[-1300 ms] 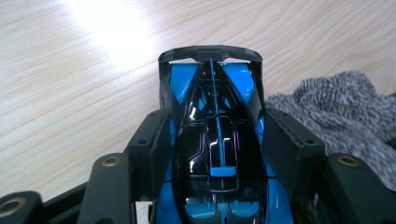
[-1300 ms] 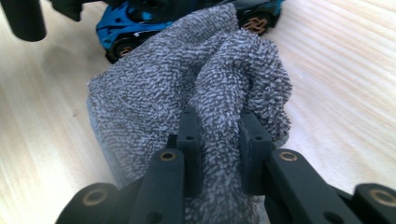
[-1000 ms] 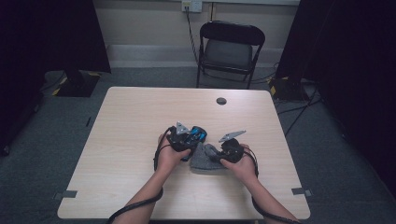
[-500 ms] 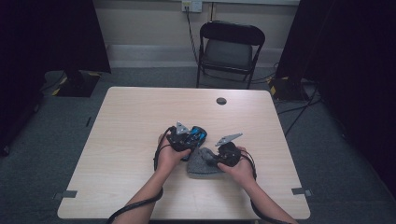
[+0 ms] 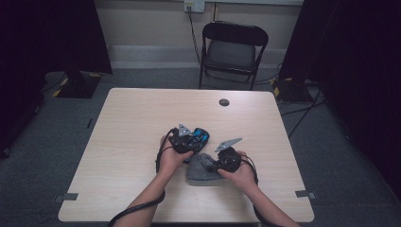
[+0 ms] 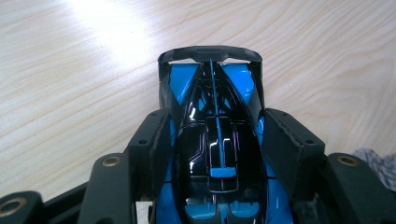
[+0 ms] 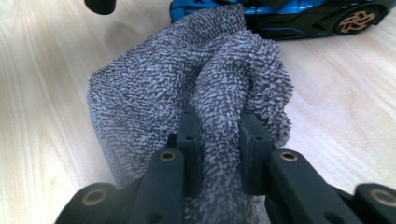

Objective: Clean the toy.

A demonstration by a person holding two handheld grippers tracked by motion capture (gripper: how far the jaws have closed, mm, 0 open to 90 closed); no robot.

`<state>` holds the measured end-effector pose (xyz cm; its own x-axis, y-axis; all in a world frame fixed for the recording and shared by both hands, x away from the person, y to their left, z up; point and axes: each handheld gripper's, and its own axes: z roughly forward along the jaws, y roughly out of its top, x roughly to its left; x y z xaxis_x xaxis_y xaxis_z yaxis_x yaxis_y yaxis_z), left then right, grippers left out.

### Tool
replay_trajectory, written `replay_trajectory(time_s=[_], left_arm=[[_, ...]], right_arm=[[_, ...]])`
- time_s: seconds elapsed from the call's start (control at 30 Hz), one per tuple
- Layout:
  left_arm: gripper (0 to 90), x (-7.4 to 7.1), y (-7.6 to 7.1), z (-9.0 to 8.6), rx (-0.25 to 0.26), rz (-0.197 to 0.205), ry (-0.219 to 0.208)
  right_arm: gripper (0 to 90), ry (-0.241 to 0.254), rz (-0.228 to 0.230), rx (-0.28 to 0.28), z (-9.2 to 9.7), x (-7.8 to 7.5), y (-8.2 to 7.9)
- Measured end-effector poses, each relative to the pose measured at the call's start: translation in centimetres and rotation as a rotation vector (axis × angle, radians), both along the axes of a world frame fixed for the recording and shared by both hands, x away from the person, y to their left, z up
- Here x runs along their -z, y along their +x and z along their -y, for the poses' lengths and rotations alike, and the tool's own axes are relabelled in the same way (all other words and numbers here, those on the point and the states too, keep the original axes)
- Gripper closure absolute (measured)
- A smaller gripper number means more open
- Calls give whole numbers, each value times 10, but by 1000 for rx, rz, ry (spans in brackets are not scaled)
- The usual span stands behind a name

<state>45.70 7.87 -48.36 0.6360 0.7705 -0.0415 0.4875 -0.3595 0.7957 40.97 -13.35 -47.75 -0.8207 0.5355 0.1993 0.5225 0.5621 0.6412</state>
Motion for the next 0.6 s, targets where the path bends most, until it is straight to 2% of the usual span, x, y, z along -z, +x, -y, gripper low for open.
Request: replay_trajectory(time_s=[0.2, 0.5, 0.6], left_arm=[[429, 0, 0, 0, -1, -2, -1], [429, 0, 0, 0, -2, 1, -3], [429, 0, 0, 0, -1, 3, -4]], right_arm=[[738, 7, -7, -21, -1, 0, -4], [736, 14, -13, -85, -3, -1, -11], [737, 20, -8, -88, 0, -5, -13]])
